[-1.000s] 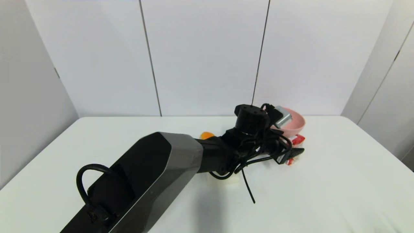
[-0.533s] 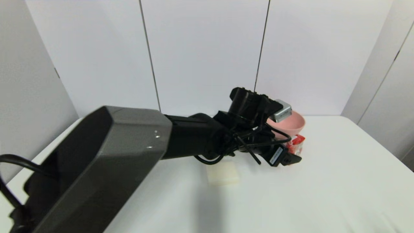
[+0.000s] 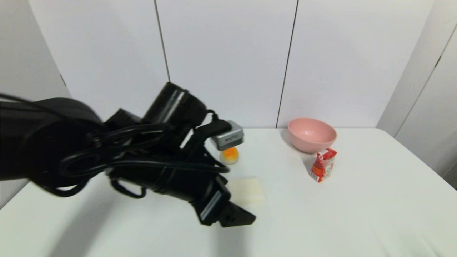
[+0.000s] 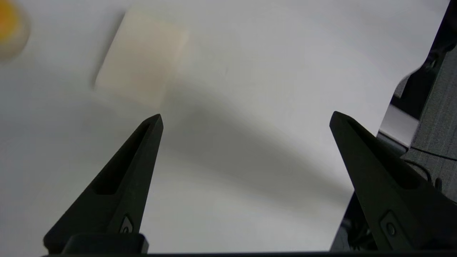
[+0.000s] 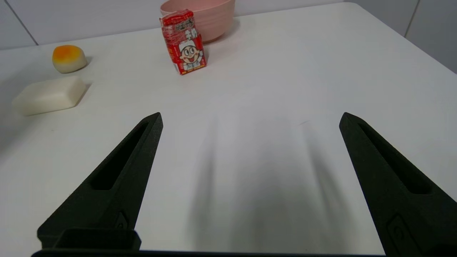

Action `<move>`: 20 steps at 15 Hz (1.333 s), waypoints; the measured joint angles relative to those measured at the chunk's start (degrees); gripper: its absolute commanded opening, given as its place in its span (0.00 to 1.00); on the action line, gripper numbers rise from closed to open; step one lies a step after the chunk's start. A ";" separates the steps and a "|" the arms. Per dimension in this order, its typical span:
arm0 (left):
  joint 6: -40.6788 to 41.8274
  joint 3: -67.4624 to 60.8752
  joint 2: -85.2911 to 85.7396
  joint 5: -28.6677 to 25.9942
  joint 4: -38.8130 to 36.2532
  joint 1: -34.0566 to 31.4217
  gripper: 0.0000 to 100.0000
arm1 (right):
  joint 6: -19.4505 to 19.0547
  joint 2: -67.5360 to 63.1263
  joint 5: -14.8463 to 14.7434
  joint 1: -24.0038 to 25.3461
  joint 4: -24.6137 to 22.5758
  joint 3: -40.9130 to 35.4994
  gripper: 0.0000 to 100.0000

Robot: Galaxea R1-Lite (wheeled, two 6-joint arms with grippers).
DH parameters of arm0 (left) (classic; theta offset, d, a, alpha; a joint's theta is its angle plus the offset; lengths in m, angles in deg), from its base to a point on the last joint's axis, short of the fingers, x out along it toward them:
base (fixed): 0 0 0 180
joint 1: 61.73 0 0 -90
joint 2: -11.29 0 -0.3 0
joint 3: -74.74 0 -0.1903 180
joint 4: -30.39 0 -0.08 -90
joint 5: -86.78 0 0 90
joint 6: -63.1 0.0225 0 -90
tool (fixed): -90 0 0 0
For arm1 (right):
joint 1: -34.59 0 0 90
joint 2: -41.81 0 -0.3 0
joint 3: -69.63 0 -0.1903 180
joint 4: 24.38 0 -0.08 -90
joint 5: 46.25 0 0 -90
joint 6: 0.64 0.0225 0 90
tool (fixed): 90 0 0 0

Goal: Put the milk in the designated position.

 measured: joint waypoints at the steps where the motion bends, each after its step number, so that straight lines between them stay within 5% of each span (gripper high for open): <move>1: 0.52 -6.21 4.80 0.00 -2.76 -3.08 1.00 | 0.00 0.00 -0.02 0.00 -0.01 0.00 1.00; 10: 2.65 -43.58 41.61 3.00 -38.08 -32.56 1.00 | 0.00 0.00 -0.02 0.00 0.00 0.00 1.00; 14: 4.52 -51.91 57.70 10.45 -38.50 -36.89 1.00 | 0.00 0.00 0.00 0.00 -0.01 0.00 1.00; 20: 4.96 -62.29 81.26 12.52 -31.72 -42.16 1.00 | 0.00 0.00 -0.02 0.00 0.00 0.00 1.00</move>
